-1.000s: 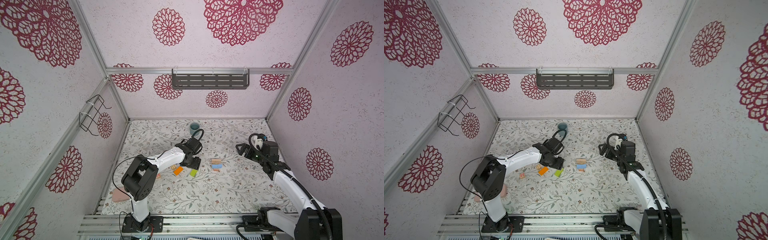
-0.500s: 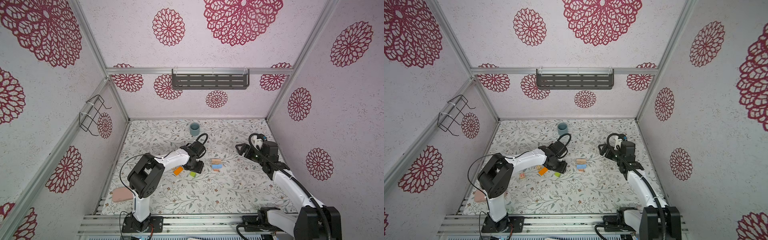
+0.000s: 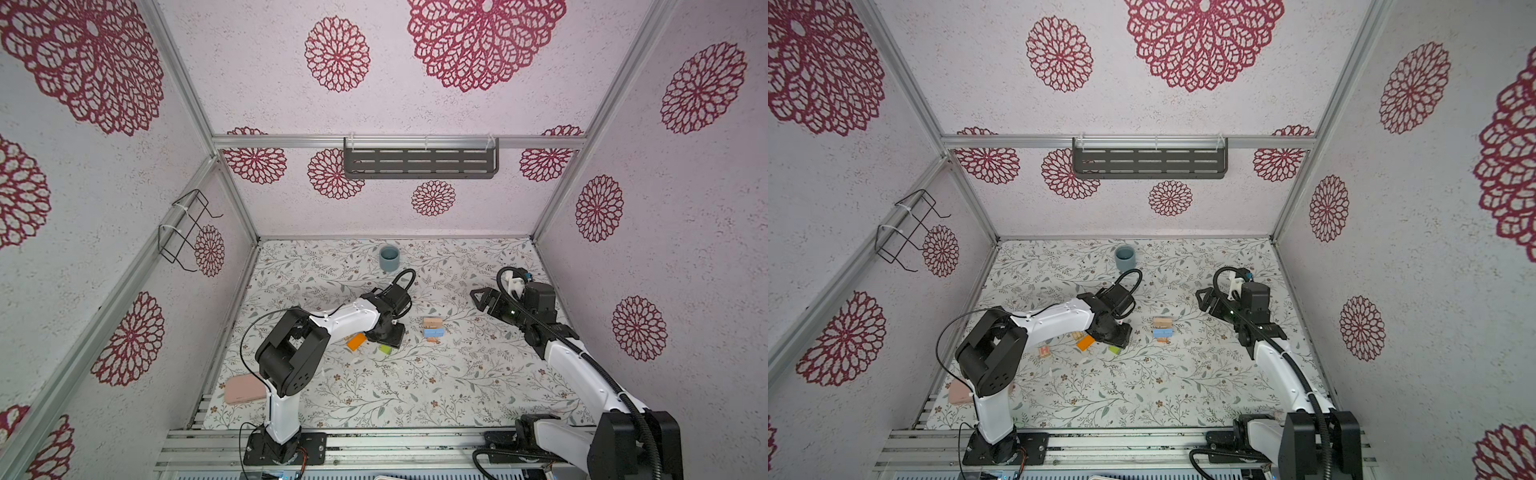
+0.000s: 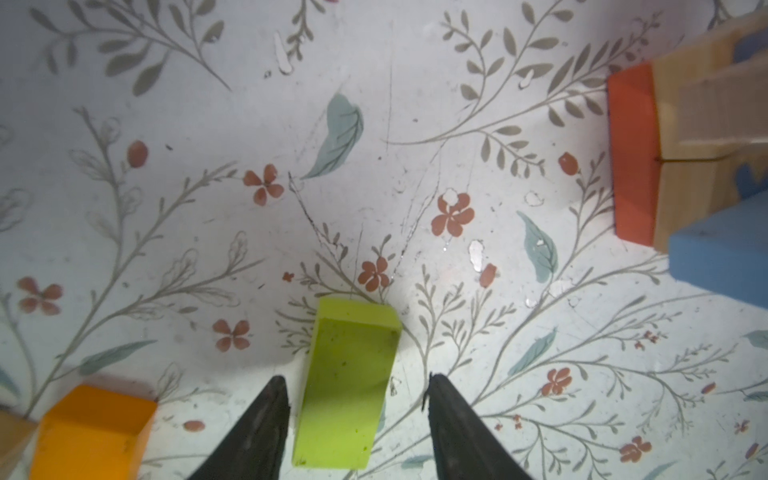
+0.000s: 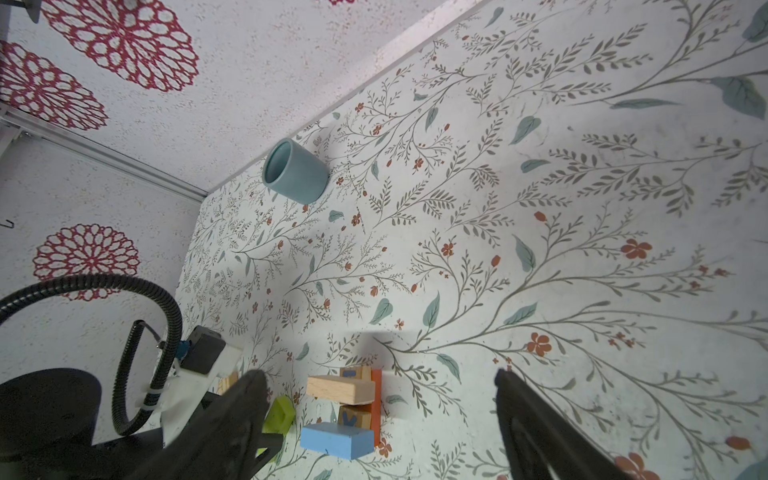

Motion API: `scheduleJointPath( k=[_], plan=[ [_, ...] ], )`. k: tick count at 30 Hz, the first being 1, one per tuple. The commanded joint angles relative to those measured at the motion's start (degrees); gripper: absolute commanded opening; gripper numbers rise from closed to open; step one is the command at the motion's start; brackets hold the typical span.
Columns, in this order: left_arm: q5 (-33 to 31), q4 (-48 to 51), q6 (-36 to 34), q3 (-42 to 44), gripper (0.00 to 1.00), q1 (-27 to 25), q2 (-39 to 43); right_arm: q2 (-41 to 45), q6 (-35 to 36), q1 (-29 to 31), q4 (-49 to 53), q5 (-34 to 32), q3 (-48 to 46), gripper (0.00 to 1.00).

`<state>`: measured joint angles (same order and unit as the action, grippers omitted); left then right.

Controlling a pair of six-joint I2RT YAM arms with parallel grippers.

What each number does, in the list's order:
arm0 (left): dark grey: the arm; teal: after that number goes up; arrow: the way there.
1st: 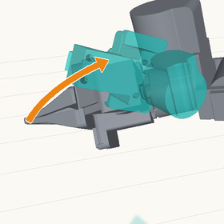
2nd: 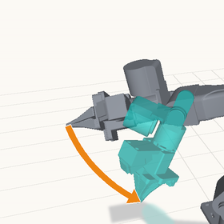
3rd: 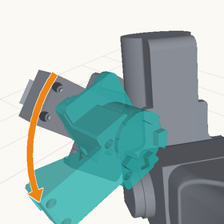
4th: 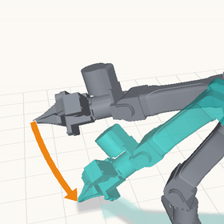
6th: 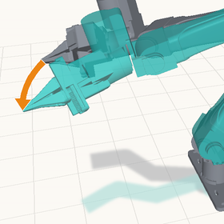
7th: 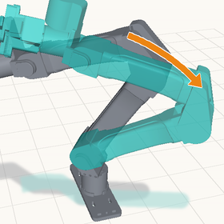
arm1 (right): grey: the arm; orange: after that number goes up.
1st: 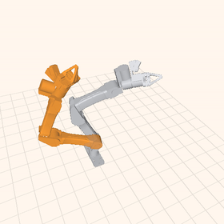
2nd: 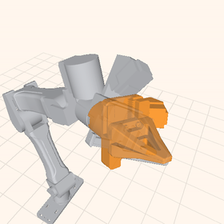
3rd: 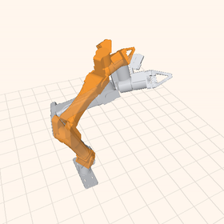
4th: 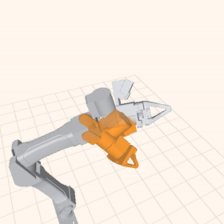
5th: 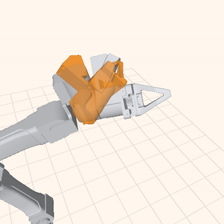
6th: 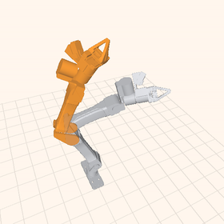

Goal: Build the wood block tower
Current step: 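Lower the left gripper onto the lime green block and grasp it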

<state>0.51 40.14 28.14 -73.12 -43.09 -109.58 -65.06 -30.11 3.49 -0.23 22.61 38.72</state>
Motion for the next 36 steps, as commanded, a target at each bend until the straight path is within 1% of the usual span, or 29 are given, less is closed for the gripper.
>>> scheduleJointPath(
  k=[1,5,12,17,21,25,27,29,33,36],
  plan=[
    [-2.5,1.6,0.8,0.4,0.56,-1.4,0.1,-0.1,-0.7,-0.4,-2.5,0.9,-0.4,0.88],
    [-3.0,1.7,1.0,0.5,0.53,-2.0,-0.2,-0.1,-0.7,-0.4,-2.6,1.3,-0.4,0.87],
    [-2.9,2.3,1.6,-0.7,0.40,-2.0,-0.7,0.2,-0.5,-0.4,-2.3,1.3,-0.4,0.86],
    [-3.7,4.2,2.3,-1.7,0.37,-2.1,-0.1,0.2,-0.6,-0.4,-2.3,1.3,-0.4,0.86],
    [-4.1,5.4,2.3,-2.3,0.38,-2.0,0.6,0.2,-0.7,-0.4,-2.4,1.5,-0.6,0.86],
    [-4.1,5.5,2.3,-2.8,0.51,-2.1,-0.4,0.4,-0.7,-0.4,-2.4,1.5,-0.8,0.86],
    [-3.9,5.2,2.5,-3.0,0.55,-2.0,-1.1,0.5,-0.7,-0.5,-2.2,1.5,-0.8,0.86],
    [-3.7,5.0,2.5,-3.4,0.56,-2.0,-1.7,0.7,-0.6,-0.5,-2.1,1.5,-0.8,0.86],
    [-3.6,5.2,2.4,-4.5,0.51,-2.0,-2.4,0.9,-0.5,-0.5,-2.1,1.4,-0.8,0.86],
    [-3.7,5.6,2.3,-5.4,0.50,-1.9,-5.1,0.8,-0.6,-0.5,-2.0,1.5,-0.7,0.86]
  ],
)
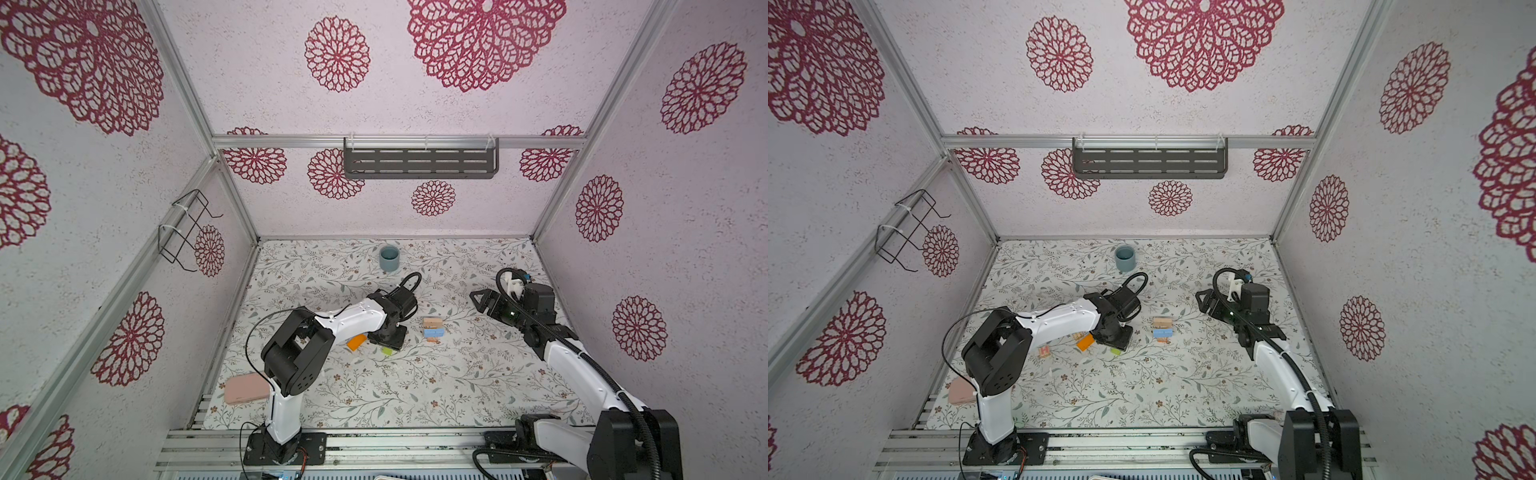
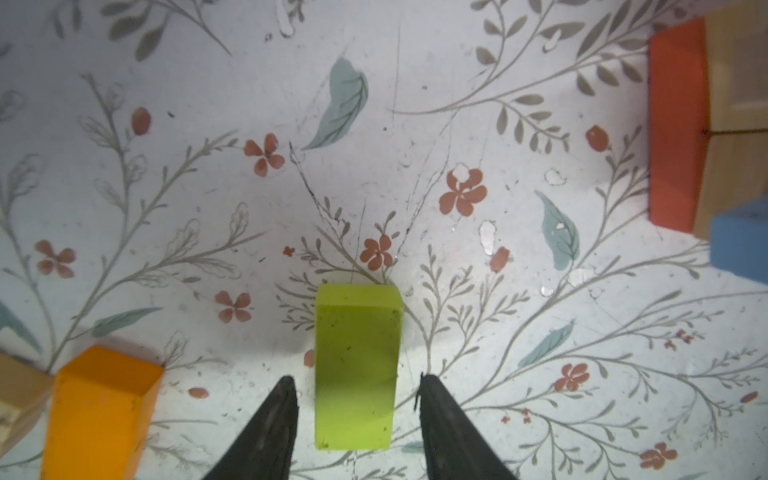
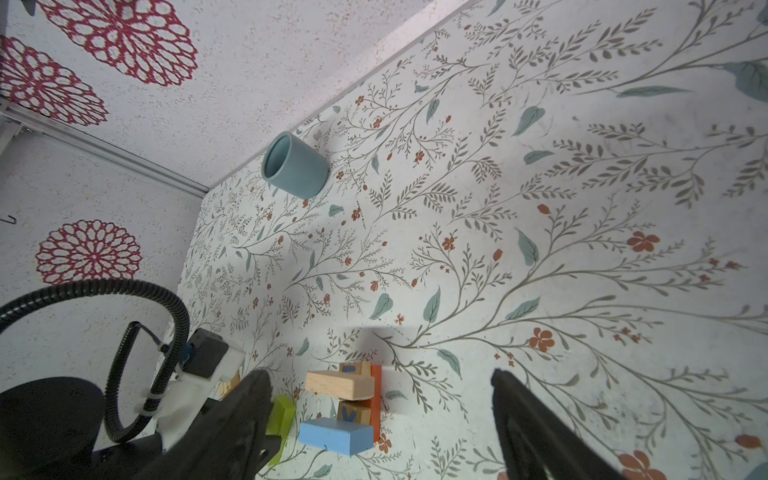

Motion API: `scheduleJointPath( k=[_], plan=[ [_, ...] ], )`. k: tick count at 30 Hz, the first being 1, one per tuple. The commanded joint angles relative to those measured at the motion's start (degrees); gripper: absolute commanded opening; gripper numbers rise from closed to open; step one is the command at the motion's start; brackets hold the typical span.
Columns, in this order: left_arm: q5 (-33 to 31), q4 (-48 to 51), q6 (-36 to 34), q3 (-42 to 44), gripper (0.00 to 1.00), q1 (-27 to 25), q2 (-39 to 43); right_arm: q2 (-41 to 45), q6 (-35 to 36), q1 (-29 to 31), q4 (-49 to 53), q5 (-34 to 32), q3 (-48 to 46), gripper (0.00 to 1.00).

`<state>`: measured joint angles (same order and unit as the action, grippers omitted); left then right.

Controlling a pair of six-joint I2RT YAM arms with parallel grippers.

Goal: Build the wood block tower
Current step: 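Lower the left gripper onto the lime green block and grasp it, then lift the lime green block with the left gripper toward the block stack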

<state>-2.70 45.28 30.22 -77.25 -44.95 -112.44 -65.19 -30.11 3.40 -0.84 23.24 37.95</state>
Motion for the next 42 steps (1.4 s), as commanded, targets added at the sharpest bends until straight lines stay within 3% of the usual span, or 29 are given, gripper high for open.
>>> scheduleJointPath(
  k=[1,7,14,21,31,42],
  plan=[
    [-0.6,0.5,0.1,-1.4,0.50,0.0,-2.5,0.9,-0.6,-0.4,-1.4,0.8,0.1,0.86],
    [-0.3,1.0,0.1,-1.6,0.44,0.3,-3.7,0.9,-0.6,-0.4,-1.4,0.9,0.2,0.86],
    [-1.1,2.3,0.5,-2.1,0.30,0.3,-2.3,0.7,-0.7,-0.4,-1.6,1.2,0.1,0.86],
    [-3.5,8.3,4.1,-6.7,0.25,0.6,-0.7,1.0,-0.7,-0.4,-1.4,0.9,0.2,0.86],
    [-3.2,16.3,9.2,-20.5,0.28,0.5,-0.8,2.1,-1.3,-0.5,0.0,0.6,0.4,0.86],
    [-2.1,22.3,13.7,-38.4,0.29,-2.4,-8.8,4.1,-2.8,-1.3,0.5,0.4,-0.2,0.85]
  ],
)
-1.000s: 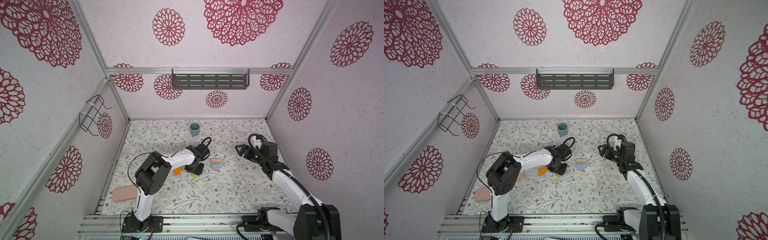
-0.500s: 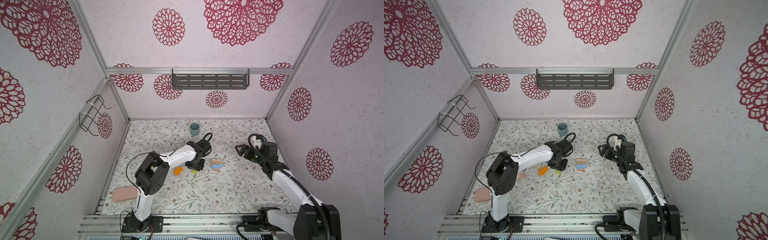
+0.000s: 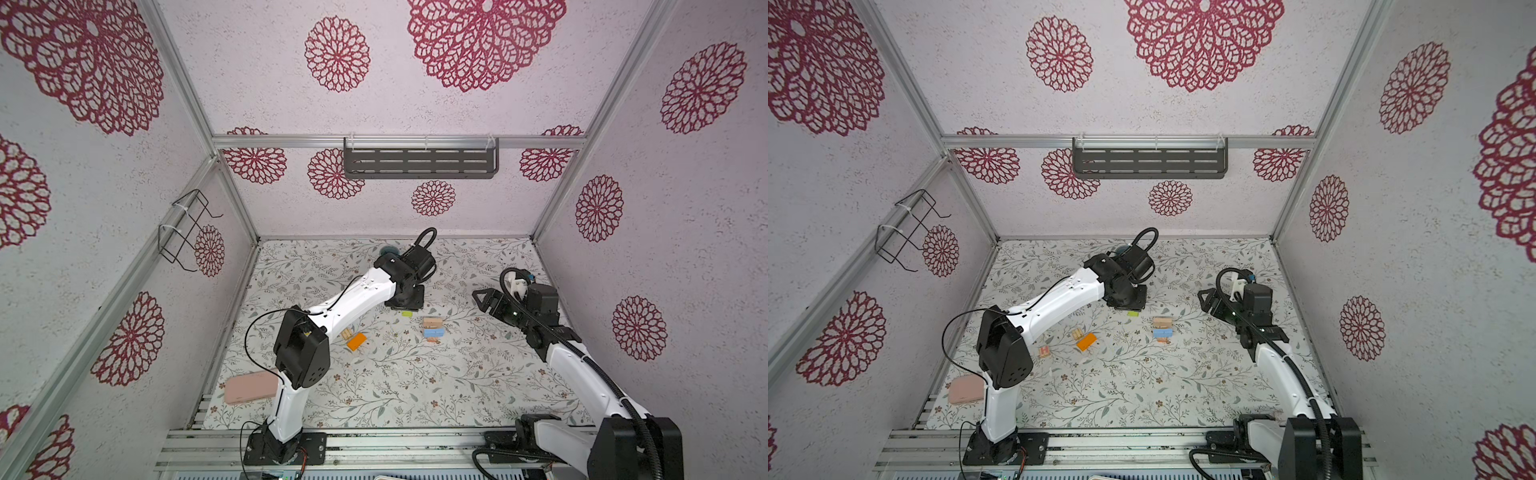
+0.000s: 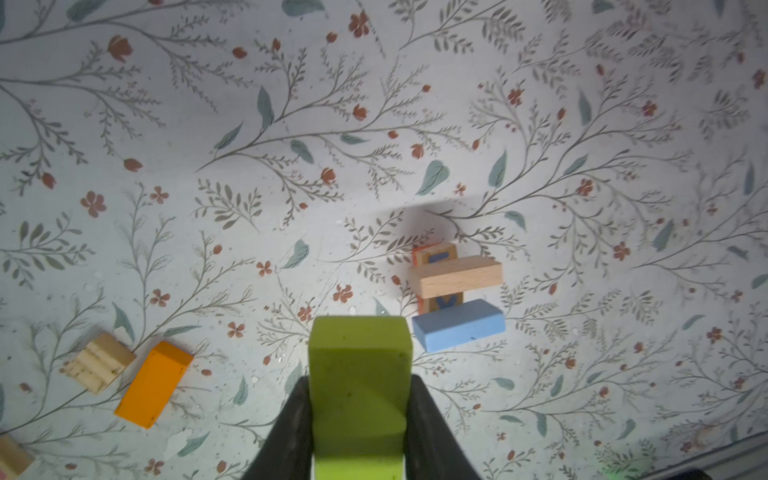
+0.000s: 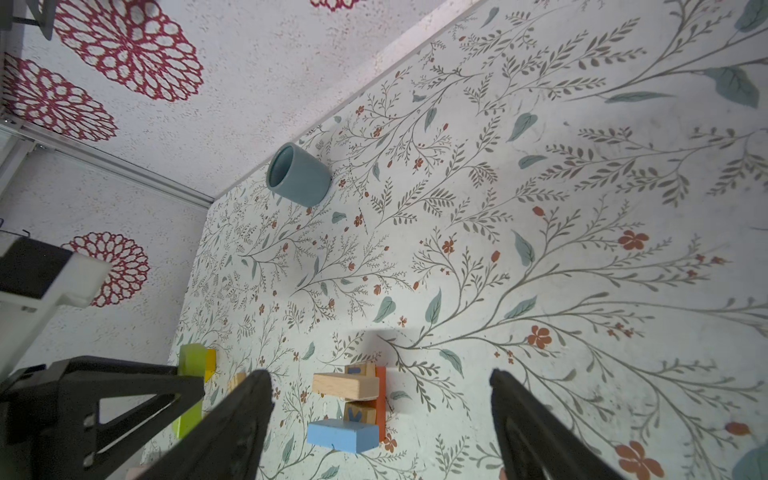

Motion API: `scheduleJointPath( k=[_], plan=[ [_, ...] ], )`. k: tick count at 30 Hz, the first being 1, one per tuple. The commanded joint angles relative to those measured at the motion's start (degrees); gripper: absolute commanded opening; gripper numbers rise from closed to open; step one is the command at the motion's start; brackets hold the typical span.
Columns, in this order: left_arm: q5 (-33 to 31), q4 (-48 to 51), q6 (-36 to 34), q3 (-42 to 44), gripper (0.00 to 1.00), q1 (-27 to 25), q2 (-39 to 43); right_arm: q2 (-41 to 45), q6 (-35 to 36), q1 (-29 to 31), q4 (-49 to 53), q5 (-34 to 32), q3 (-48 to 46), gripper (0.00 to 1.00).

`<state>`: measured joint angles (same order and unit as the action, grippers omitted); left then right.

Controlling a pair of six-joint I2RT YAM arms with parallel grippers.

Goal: Build the wood block tower
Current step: 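Lift the lime green block with the left gripper toward the block stack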

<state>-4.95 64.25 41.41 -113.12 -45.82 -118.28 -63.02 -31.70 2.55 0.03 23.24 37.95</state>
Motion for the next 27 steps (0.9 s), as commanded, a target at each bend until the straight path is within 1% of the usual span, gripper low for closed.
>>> scheduleJointPath(
  k=[1,5,14,27],
  plan=[
    [0.1,3.8,2.8,-3.6,0.28,-1.9,-3.8,2.1,-1.3,-0.4,-0.4,0.3,-0.3,0.85],
    [0.1,4.2,4.4,-5.4,0.27,-3.0,-5.4,2.7,-1.5,-0.4,-0.4,0.1,-0.4,0.84],
    [-1.4,2.1,8.9,-5.4,0.24,-5.2,-7.7,3.6,-1.9,-0.5,-0.3,0.0,-0.8,0.84],
    [0.8,-0.2,10.2,-8.2,0.23,-5.4,-12.0,3.4,-2.0,-0.5,0.0,-0.5,-1.0,0.83]
  ],
)
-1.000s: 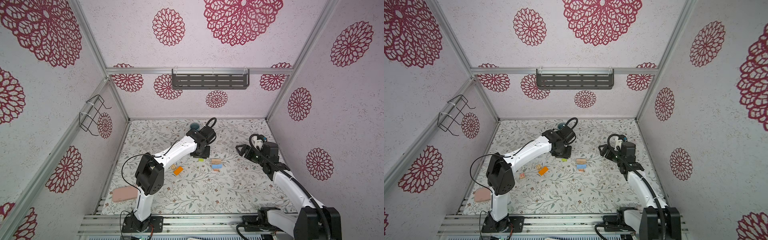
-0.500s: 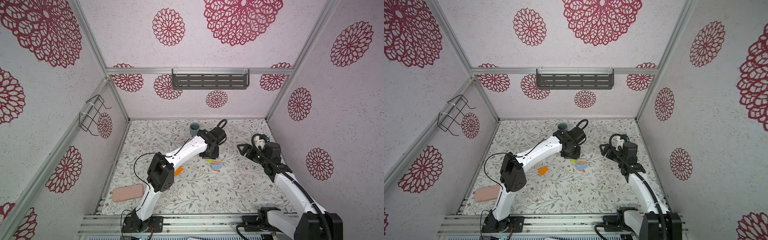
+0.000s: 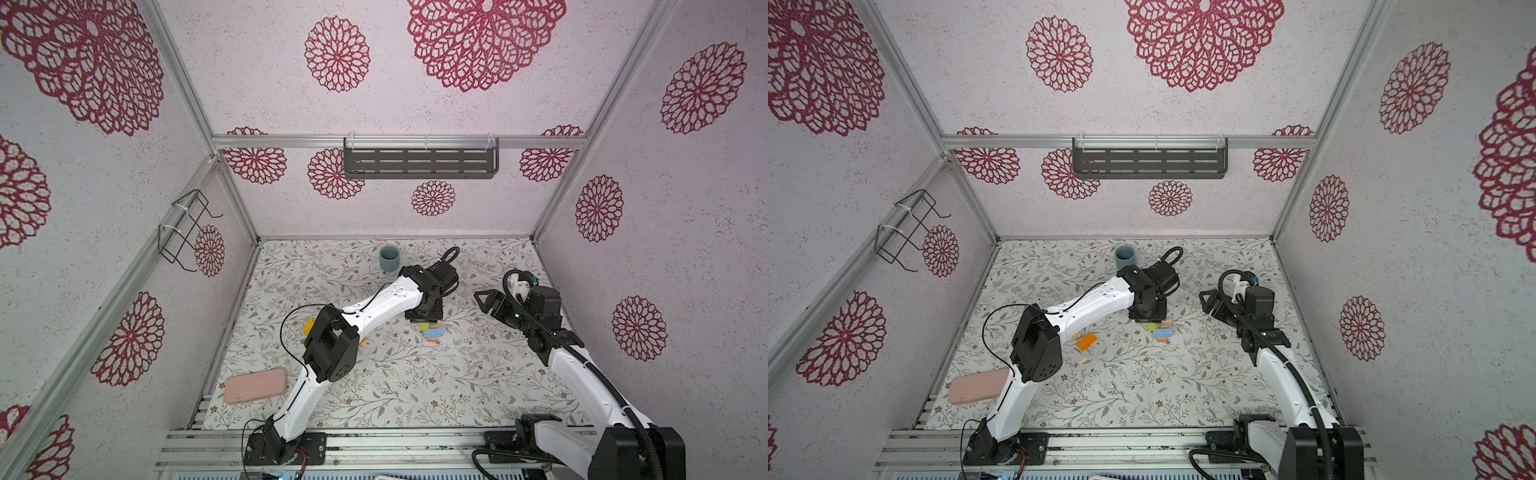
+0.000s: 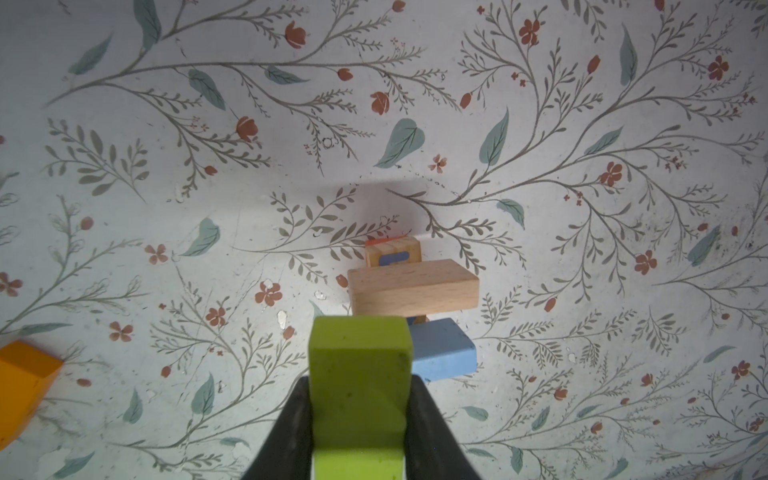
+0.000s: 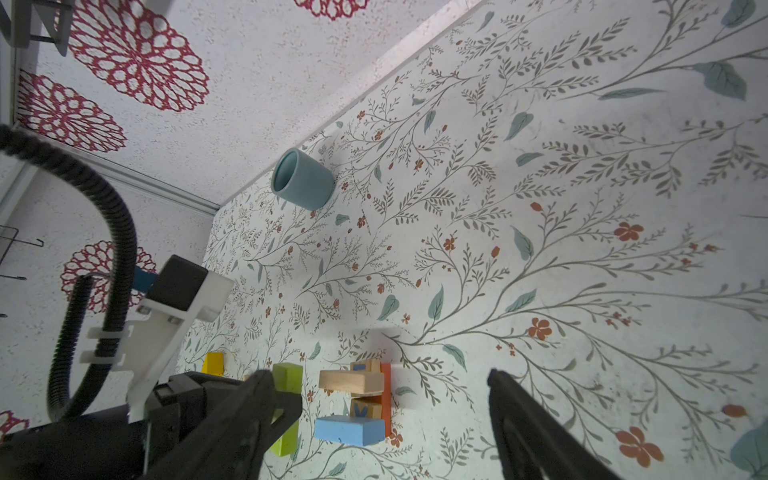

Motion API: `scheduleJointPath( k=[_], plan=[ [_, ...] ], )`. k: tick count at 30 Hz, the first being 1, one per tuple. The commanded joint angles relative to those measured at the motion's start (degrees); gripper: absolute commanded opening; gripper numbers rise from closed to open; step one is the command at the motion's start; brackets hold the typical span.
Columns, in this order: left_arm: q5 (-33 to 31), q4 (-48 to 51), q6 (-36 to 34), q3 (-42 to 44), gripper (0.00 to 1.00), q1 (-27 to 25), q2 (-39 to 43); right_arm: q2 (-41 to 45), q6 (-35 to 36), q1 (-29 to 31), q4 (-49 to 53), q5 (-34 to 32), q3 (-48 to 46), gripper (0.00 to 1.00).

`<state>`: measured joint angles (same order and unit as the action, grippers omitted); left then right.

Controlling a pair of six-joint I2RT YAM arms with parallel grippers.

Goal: Build the wood block tower
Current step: 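Lift the lime green block with the left gripper toward the block stack, then hold the lime green block above the wooden bar on the stack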

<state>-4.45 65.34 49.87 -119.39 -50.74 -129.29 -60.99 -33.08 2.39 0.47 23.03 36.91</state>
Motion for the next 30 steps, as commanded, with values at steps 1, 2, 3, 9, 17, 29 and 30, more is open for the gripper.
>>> scheduleJointPath(
  k=[1,2,3,9,17,29,30],
  plan=[
    [0.4,-1.3,1.8,-2.2,0.23,-0.5,-1.3,1.5,-0.6,-0.4,-0.5,-0.3,0.1,0.83],
    [0.6,-1.3,1.9,-2.5,0.23,-0.6,-1.5,1.4,-0.6,-0.4,-0.5,-0.3,0.1,0.83],
    [0.7,-1.4,1.9,-2.7,0.23,-0.5,-1.8,1.4,-0.6,-0.4,-0.5,-0.3,0.1,0.83],
    [1.6,-1.6,2.1,-2.8,0.22,-0.6,-2.6,1.3,-0.6,-0.5,-0.6,-0.2,0.0,0.83],
    [1.6,-2.0,2.3,-2.3,0.22,-0.7,-2.7,1.4,-0.7,-0.5,-0.7,0.0,-0.1,0.83],
    [1.6,-2.0,1.8,-2.0,0.21,-0.7,-3.0,1.3,-0.7,-0.5,-0.8,0.2,-0.1,0.83],
    [1.5,-2.1,1.8,-2.1,0.21,-0.7,-3.1,1.4,-0.7,-0.5,-0.8,0.2,-0.2,0.83]
  ],
)
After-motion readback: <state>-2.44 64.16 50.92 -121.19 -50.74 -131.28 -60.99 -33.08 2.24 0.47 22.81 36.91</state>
